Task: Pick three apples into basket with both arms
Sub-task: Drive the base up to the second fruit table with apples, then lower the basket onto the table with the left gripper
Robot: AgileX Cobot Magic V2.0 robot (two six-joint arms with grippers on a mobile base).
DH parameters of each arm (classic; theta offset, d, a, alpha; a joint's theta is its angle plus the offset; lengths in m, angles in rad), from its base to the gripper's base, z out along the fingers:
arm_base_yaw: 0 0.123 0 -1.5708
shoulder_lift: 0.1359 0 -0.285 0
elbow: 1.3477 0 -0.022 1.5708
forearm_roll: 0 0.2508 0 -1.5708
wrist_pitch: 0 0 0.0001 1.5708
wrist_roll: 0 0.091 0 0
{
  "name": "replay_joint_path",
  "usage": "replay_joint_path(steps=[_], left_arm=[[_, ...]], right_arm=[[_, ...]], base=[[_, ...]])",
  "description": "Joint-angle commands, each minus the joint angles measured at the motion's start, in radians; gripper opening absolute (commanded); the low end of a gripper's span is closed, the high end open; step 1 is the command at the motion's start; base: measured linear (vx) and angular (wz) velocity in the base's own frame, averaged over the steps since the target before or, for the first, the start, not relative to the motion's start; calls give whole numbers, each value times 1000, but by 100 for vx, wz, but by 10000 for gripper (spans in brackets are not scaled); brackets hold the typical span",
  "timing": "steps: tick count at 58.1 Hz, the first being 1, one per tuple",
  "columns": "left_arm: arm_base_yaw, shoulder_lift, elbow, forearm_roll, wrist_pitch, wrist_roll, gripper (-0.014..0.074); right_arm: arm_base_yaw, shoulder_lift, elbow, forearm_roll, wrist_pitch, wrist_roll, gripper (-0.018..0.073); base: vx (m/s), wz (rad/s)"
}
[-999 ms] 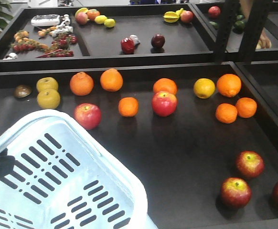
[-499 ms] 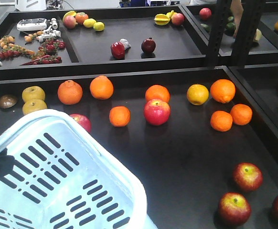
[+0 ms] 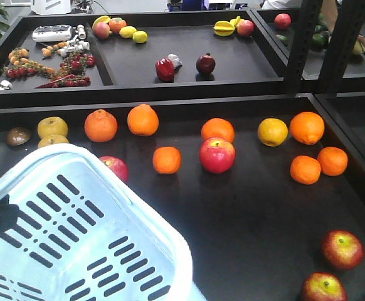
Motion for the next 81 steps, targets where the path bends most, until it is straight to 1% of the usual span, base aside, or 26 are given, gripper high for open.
replay_joint_path(steps=[1,32,81], left_arm=[[-3,1,-26,-22,-90,-9,-6],[-3,1,-26,-22,-90,-9,-6],[-3,1,-26,-22,-90,-9,-6]], right_arm=[[-5,-11,12,-9,-72,-8,-5],[-5,-11,12,-9,-72,-8,-5],[-5,-11,12,-9,-72,-8,-5]], base=[[4,8],[2,9],[0,0]])
